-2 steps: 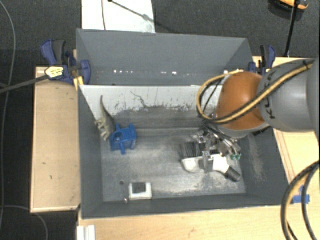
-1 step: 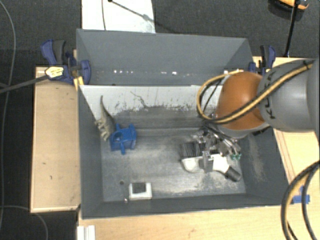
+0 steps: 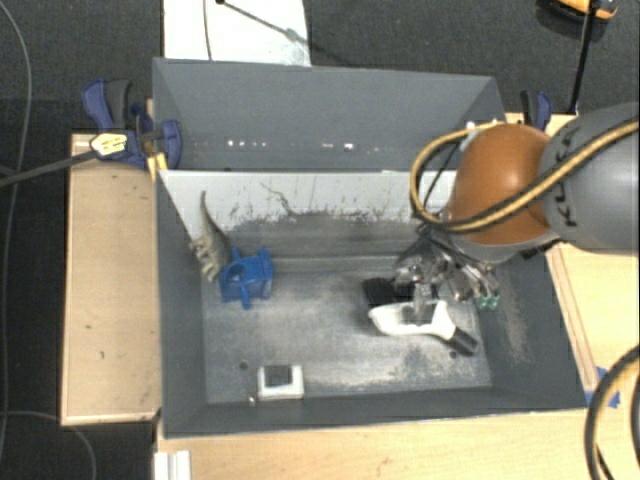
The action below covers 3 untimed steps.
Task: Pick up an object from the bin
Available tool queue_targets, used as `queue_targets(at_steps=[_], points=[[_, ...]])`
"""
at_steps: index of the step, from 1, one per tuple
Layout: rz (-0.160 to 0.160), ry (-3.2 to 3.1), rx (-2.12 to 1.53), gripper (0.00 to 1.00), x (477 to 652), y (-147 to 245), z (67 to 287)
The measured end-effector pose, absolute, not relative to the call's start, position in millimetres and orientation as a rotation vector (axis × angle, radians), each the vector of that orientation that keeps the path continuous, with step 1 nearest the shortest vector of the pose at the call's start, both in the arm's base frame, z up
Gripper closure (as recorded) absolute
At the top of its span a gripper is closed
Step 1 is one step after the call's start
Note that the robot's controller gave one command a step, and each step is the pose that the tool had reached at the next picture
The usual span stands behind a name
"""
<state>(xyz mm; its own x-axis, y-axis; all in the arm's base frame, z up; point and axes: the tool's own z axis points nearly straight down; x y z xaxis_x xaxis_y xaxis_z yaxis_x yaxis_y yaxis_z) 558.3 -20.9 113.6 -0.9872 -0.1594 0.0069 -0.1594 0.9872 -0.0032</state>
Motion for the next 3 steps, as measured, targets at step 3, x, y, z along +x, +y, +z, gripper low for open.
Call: queue_targets(at_steps=[3], points=[[0.007, -3.129, 0.15, 1.0, 571.3, -20, 252]])
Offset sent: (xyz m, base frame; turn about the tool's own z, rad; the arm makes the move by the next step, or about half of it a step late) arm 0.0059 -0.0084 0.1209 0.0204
